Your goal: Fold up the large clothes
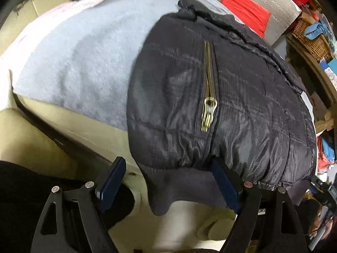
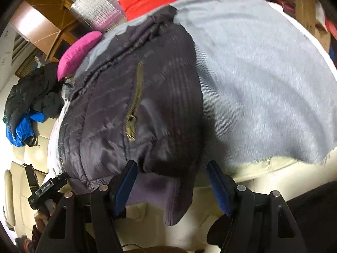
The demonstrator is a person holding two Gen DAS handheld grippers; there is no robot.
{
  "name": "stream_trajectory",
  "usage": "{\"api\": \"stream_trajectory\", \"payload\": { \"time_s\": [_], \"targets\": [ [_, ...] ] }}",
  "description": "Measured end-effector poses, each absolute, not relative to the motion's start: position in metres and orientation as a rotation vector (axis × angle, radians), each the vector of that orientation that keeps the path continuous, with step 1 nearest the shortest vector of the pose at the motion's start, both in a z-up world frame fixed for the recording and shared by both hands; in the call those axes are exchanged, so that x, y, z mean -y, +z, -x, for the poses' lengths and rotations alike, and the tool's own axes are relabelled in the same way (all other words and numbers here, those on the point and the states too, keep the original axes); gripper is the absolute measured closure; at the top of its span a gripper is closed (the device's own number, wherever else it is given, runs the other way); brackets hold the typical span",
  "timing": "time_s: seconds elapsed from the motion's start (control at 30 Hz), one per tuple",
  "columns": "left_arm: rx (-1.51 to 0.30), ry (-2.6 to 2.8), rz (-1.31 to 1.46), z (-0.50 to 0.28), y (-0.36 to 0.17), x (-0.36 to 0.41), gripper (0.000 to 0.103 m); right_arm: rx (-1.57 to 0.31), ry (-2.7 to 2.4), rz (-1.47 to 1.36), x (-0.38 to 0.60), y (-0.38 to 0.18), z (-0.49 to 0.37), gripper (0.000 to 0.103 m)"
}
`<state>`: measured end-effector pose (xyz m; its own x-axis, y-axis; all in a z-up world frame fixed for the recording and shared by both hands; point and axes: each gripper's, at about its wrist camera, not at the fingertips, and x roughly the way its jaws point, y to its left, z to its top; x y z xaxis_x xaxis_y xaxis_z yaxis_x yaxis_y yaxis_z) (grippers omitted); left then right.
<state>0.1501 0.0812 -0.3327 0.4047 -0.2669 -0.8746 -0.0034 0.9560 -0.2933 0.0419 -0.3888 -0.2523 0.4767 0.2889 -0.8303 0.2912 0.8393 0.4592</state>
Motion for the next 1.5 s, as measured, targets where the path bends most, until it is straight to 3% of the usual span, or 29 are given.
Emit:
{"api": "stream_trajectory", "payload": {
  "time_s": [0.43,0.5,0.6,0.73,0.8,0.9,0.93,1.0,1.03,1.1,1.17,1.33,1.37,1.4,1.5],
  "targets": [
    [-1.248,-0.227,0.293,-0.155,-0.364,-0.071,0.019,-1.117,-0.012,-0.602,0.383,-0.279,-0.051,0.025],
    [-1.23,-0.244,0.294,-0.152,-0.362,-0.07,0.033,-1.101,0.01,-0.602,0.379,-0.274,-0.047,0.031],
    [-1.203,-0.241,0.261,-0.144,-0.354,-0.072,0.045,-1.087,0.046,-0.592,0.371,-0.264,-0.042,0.035],
    [-1.208,-0.238,0.274,-0.14,-0.355,-0.073,0.041,-1.128,0.056,-0.533,0.356,-0.266,-0.046,0.036],
    [-1.244,-0.232,0.284,-0.142,-0.36,-0.073,0.027,-1.164,0.054,-0.555,0.353,-0.272,-0.053,0.033],
    [-1.271,-0.254,0.274,-0.137,-0.368,-0.076,0.029,-1.175,0.045,-0.511,0.347,-0.273,-0.057,0.031],
    [-1.264,-0.261,0.266,-0.136,-0.367,-0.076,0.032,-1.177,0.045,-0.486,0.343,-0.273,-0.058,0.034],
    [-1.239,-0.275,0.253,-0.131,-0.362,-0.076,0.058,-1.171,0.05,-0.452,0.338,-0.264,-0.056,0.057],
    [-1.23,-0.275,0.251,-0.13,-0.357,-0.072,0.066,-1.165,0.043,-0.445,0.339,-0.259,-0.056,0.074],
    [-1.217,-0.27,0.261,-0.128,-0.35,-0.074,0.09,-1.143,0.052,-0.46,0.341,-0.245,-0.053,0.079],
    [-1.202,-0.279,0.281,-0.123,-0.339,-0.074,0.093,-1.13,0.081,-0.44,0.341,-0.231,-0.052,0.08],
    [-1.16,-0.296,0.239,-0.109,-0.318,-0.065,0.092,-1.19,0.116,-0.493,0.351,-0.239,-0.062,0.077],
    [-1.188,-0.297,0.234,-0.111,-0.324,-0.063,0.083,-1.213,0.107,-0.524,0.355,-0.248,-0.064,0.076],
    [-1.224,-0.291,0.237,-0.113,-0.331,-0.063,0.066,-1.232,0.098,-0.547,0.357,-0.258,-0.067,0.074],
    [-1.251,-0.281,0.262,-0.117,-0.344,-0.065,0.057,-1.241,0.111,-0.605,0.358,-0.28,-0.066,0.049]
  ]
}}
